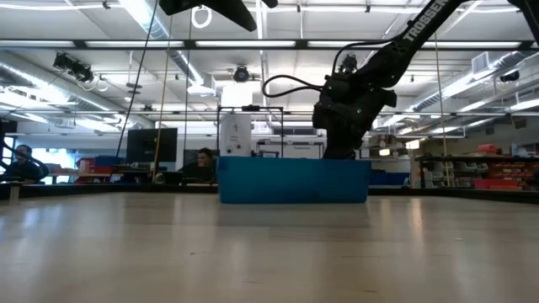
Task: Pick and place USB-C Cables
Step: Put the white charger cable into the blue bin
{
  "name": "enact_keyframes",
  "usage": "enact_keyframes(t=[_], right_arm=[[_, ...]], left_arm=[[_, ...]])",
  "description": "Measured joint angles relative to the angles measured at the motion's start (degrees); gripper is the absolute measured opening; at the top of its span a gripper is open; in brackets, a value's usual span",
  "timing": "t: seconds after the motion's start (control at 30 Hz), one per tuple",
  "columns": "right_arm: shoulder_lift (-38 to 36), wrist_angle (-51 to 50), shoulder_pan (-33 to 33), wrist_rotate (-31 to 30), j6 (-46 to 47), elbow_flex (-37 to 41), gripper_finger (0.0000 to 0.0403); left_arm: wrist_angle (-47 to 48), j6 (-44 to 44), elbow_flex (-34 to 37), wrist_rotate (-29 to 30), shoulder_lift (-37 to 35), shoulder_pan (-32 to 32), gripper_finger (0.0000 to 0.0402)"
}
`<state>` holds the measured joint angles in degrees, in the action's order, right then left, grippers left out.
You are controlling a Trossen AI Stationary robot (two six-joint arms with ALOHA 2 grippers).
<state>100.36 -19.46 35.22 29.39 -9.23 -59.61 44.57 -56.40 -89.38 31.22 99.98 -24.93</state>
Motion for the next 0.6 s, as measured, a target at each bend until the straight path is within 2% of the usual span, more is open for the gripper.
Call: enact_keyframes(t=[0.33,0.6], right_arm=[[-0.04,-1.40,0.00,-0.29,-0.02,0.00,0.0019],[-0.07,-1.25,0.00,0.37,-0.39,0.00,0.0081]], left_arm=[[-0.30,0.00,0.00,0.00,0.00,0.02,0.0176],[-0.35,0.00,0.00,0.00,0.00,0.00,0.0176]])
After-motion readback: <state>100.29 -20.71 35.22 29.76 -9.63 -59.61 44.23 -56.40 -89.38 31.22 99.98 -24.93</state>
